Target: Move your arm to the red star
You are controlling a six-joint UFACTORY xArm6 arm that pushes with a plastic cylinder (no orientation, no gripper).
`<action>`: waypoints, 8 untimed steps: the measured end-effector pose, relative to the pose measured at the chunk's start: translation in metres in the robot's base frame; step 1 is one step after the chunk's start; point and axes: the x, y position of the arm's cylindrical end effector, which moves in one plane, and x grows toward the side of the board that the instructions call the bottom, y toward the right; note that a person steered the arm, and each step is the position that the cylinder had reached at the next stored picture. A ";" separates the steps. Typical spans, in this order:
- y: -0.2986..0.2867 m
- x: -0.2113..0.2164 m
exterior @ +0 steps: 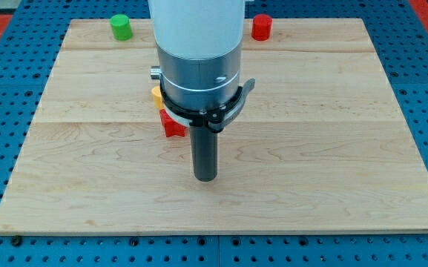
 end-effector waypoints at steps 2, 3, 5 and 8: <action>-0.043 -0.011; -0.043 -0.012; -0.147 -0.015; -0.109 -0.095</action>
